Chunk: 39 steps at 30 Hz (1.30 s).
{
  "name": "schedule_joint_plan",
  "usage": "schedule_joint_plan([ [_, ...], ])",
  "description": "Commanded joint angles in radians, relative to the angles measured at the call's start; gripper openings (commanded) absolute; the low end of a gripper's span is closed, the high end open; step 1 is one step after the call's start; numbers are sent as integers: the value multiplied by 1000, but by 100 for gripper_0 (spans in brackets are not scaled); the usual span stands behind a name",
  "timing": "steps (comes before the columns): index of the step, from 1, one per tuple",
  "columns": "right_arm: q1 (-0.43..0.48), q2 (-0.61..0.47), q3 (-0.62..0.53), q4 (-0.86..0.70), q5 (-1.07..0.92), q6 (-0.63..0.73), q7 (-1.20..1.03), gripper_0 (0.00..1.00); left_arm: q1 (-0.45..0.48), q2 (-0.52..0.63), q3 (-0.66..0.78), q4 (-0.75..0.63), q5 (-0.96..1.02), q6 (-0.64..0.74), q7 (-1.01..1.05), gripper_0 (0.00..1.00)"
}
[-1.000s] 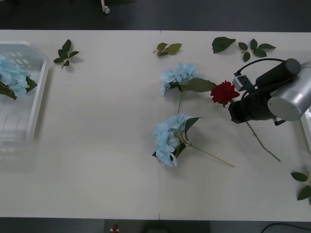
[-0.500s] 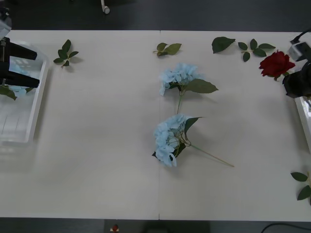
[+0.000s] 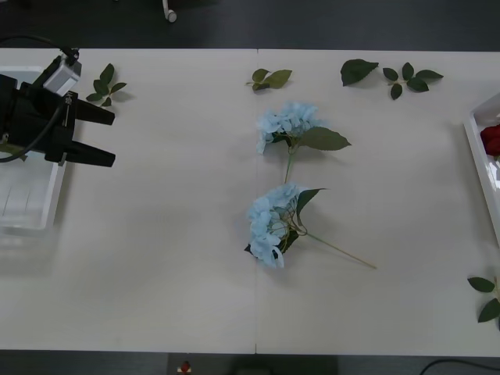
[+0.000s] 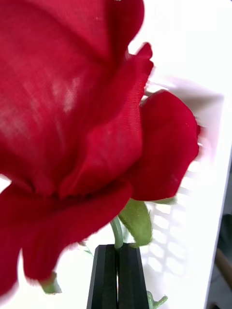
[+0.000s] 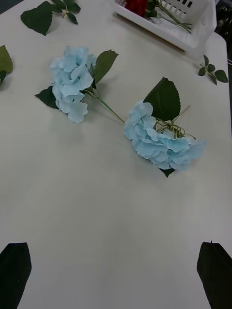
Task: Put the red flowers into the right box and the blue flowers into the left box
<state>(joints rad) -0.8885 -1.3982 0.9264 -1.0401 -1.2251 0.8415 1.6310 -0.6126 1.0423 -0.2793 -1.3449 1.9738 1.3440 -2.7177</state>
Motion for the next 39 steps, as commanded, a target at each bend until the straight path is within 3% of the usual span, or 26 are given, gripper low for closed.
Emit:
schedule_joint_plan([
  [1,-23,50,-60,138,-11,-1,92,0,-41,33,-35,-63,34,-46,12,100],
  [8,-23,142,-104,318,29,-79,150,0,-41,28,-104,-122,73,-123,12,100],
  [25,-14,266,-104,462,128,-210,145,0,-41,15,-104,-122,73,-123,12,100],
  [28,-14,266,-104,463,125,-211,150,35,-41,15,-104,-122,73,-123,12,100],
  [30,-14,266,-104,460,116,-211,158,64,-41,15,-104,-122,73,-123,12,100],
  [32,-14,265,-104,448,111,-210,162,77,-41,15,-104,-122,73,-123,12,100],
  [35,-12,252,-104,411,101,-182,175,88,-41,15,-104,-122,73,-123,12,100],
  [39,-14,215,-104,327,44,-122,196,95,-41,15,-104,-122,73,-123,12,100],
])
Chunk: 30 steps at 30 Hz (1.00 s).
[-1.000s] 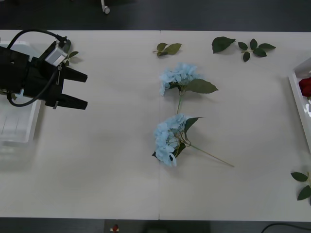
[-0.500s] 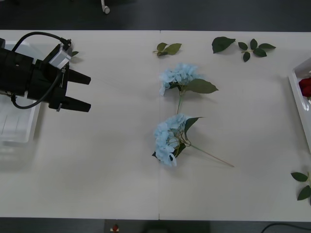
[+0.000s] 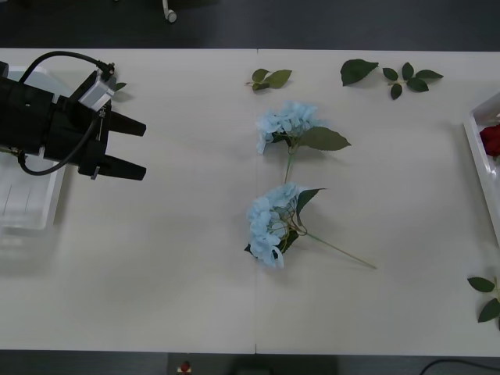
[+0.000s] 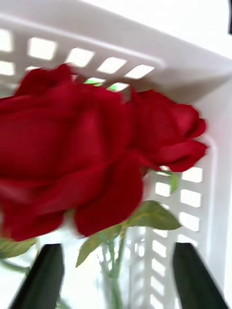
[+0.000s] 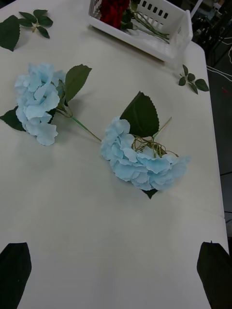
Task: Put the red flowers into the right box and the blue flowers into the left box
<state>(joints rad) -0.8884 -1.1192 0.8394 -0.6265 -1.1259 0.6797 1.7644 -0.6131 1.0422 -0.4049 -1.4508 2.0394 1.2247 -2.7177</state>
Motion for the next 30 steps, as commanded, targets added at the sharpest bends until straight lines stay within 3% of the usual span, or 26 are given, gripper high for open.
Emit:
schedule_joint_plan([
  [1,-14,-70,-17,-101,-69,49,69,95,-40,15,21,-16,7,-4,12,100],
  [9,-14,-140,-22,-297,-296,130,257,99,-40,15,21,-16,7,-4,12,100],
  [18,-12,-220,-22,-682,-480,209,293,99,-40,15,21,-16,7,-4,12,100],
  [30,77,-289,-20,-1150,-629,153,303,99,-40,15,21,-16,7,-4,12,100],
])
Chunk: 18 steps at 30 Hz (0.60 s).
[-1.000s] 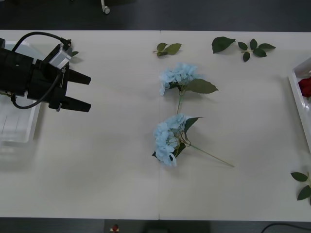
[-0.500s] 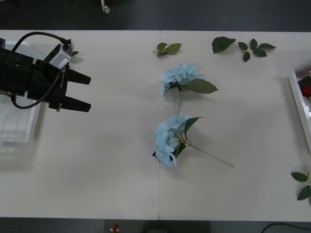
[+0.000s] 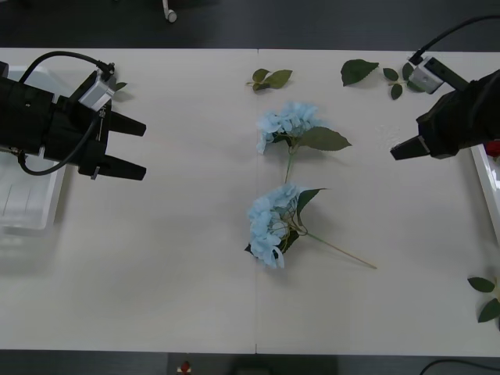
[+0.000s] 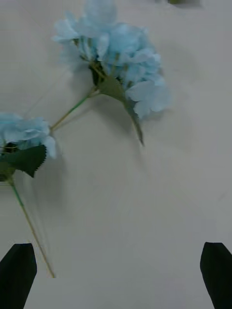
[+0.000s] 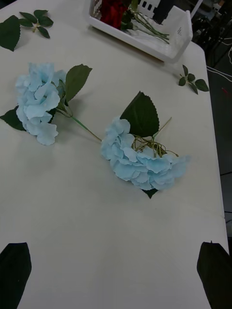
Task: Put the red flowers into the right box and the blue flowers into the left box
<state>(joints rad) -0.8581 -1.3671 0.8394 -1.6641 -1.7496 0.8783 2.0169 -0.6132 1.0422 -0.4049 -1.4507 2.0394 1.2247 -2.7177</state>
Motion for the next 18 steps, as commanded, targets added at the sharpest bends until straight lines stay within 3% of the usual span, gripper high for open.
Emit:
schedule_joint_plan([
  [1,63,-41,-20,-143,-4,-61,52,99,-40,15,21,-16,7,-4,12,100],
  [10,152,10,-20,-296,110,-93,72,99,-40,15,21,-16,7,-4,12,100],
  [18,169,82,15,-310,191,-67,68,99,-40,15,21,-16,7,-4,12,100],
])
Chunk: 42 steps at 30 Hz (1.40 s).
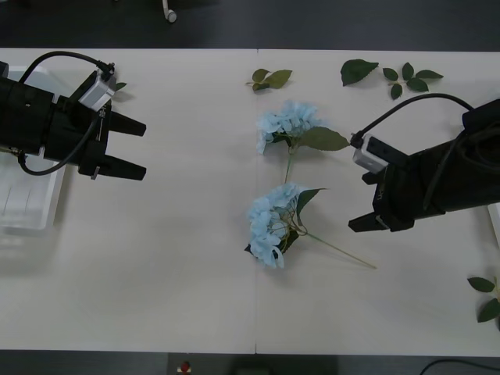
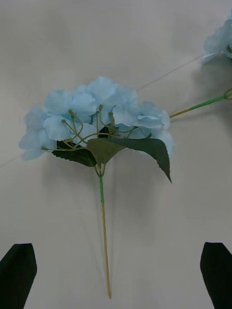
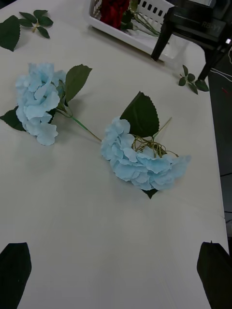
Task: Put the red flowers into the right box and the blue flowers into the left box
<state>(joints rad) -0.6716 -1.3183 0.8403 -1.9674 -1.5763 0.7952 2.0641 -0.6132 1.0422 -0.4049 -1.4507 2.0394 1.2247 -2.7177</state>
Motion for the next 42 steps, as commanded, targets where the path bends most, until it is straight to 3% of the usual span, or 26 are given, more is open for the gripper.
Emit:
schedule_joint_plan([
  [1,-17,45,19,-2,33,26,19,99,-40,15,21,-16,7,-4,12,100],
  [19,-19,197,40,27,348,248,-223,99,-40,15,21,-16,7,-4,12,100],
  [42,-17,424,120,203,584,262,-257,98,-40,15,21,-16,7,-4,12,100],
])
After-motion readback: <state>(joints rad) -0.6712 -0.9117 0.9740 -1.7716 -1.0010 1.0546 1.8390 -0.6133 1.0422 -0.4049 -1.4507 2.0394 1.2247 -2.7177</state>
